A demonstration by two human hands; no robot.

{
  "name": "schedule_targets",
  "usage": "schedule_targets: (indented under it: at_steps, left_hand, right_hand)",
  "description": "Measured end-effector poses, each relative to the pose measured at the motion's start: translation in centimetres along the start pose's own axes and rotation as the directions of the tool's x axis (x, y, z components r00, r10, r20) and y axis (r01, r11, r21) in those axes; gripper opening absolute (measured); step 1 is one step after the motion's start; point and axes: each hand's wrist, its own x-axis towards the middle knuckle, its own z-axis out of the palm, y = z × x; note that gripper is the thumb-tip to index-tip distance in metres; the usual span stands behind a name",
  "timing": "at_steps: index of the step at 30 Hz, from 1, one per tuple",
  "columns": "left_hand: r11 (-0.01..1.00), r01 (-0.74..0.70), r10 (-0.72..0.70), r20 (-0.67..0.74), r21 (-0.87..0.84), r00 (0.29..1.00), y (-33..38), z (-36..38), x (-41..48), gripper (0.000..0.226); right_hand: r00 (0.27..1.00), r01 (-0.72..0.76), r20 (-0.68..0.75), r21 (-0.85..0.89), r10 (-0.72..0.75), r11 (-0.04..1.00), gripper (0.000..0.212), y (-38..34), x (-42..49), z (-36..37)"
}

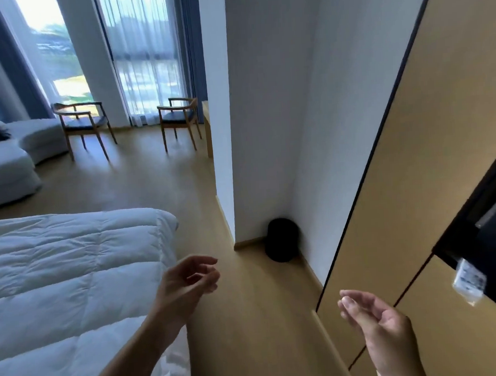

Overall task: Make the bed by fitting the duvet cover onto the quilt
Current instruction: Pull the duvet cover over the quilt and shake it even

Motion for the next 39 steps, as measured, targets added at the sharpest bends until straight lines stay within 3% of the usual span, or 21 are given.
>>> schedule_targets:
  at_steps: [3, 8, 17, 21, 23, 28, 32, 36, 39]
  left_hand:
    - [1.000, -0.023, 0.026, -0.189, 0.020, 0.982, -0.5, 1.3, 3.5, 0.027]
    - [0.994, -0.010, 0.052, -0.390, 0.109, 0.919, 0.2, 2.0, 7.4, 0.021]
    - [0.981, 0.103, 0.053, -0.730, 0.167, 0.681, -0.4, -2.7, 14.4, 0.011]
    - [0.989, 0.131, -0.014, -0.855, 0.064, 0.518, -1.2, -8.1, 20.9, 0.051]
    - [0.989, 0.130, -0.005, -0.878, 0.065, 0.479, -1.2, -11.0, 24.8, 0.052]
    - [0.981, 0.100, 0.083, -0.827, 0.166, 0.555, 0.5, -17.7, 33.9, 0.025]
    - [0.983, 0.153, 0.014, -0.875, 0.100, 0.485, 0.4, -22.5, 40.3, 0.007]
    - [0.983, 0.166, 0.002, -0.906, 0.080, 0.423, -0.6, -26.8, 46.1, 0.015]
    - [0.988, 0.143, 0.009, -0.941, 0.061, 0.337, -1.5, -30.2, 50.5, 0.027]
  right_hand:
    - [0.990, 0.019, 0.138, -0.013, -0.017, 1.000, 0.013, -0.3, 8.5, 1.9]
    - [0.947, 0.005, 0.319, 0.070, -0.028, 0.998, 0.017, -2.9, 18.7, 6.7]
    - [0.764, -0.080, 0.646, 0.081, 0.009, 0.993, 0.017, -5.1, 32.9, 22.8]
    - [0.670, -0.060, 0.742, 0.089, -0.026, 0.994, 0.017, -4.8, 38.2, 33.2]
    - [0.643, -0.050, 0.765, 0.089, -0.036, 0.995, 0.016, -5.1, 40.9, 38.7]
    - [0.564, 0.012, 0.825, 0.047, -0.045, 0.999, 0.033, -6.2, 45.9, 51.7]
    - [0.499, -0.004, 0.865, 0.056, -0.047, 0.998, 0.027, -6.0, 49.9, 61.0]
    - [0.409, -0.005, 0.911, 0.051, -0.045, 0.999, 0.017, -4.9, 53.5, 71.5]
    - [0.318, 0.016, 0.946, 0.053, -0.056, 0.998, 0.021, -4.6, 56.1, 80.1]
